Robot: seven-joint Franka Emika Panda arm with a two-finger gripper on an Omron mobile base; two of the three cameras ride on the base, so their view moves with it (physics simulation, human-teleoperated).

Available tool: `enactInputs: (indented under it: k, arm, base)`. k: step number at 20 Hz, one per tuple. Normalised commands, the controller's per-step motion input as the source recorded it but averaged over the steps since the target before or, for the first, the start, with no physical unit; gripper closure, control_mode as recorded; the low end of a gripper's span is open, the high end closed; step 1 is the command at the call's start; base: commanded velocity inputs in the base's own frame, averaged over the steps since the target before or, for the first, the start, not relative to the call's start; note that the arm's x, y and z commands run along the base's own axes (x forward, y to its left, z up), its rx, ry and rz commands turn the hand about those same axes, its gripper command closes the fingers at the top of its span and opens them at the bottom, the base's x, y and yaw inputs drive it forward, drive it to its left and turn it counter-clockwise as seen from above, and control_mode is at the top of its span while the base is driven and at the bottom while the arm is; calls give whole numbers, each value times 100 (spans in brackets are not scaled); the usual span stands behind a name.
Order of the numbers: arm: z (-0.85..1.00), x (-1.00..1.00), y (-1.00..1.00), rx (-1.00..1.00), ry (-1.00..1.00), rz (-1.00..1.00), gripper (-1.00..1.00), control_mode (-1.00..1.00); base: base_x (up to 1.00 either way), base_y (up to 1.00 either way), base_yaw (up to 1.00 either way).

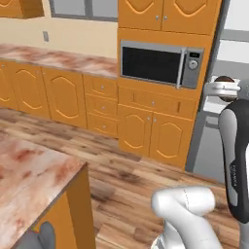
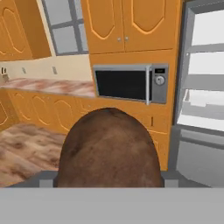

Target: Place the cold items (potato and mango) from the fridge in one tupperware on the dining counter. Place the warm items (hot dog and kebab skewer) in the stove area in another tupperware.

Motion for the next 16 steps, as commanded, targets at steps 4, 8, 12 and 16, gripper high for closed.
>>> enactInputs:
  k: [4, 8, 12, 16]
  arm:
    - [0, 0, 0, 0, 0, 0, 100, 100]
    - [0, 0, 0, 0, 0, 0, 100, 100]
    - [0, 0, 0, 0, 0, 0, 100, 100]
    - [0, 0, 0, 0, 0, 0, 100, 100]
  base:
    - [-97, 6, 54]
    - [-79, 24, 58]
    - [-71, 48, 56]
    - [-66, 85, 48]
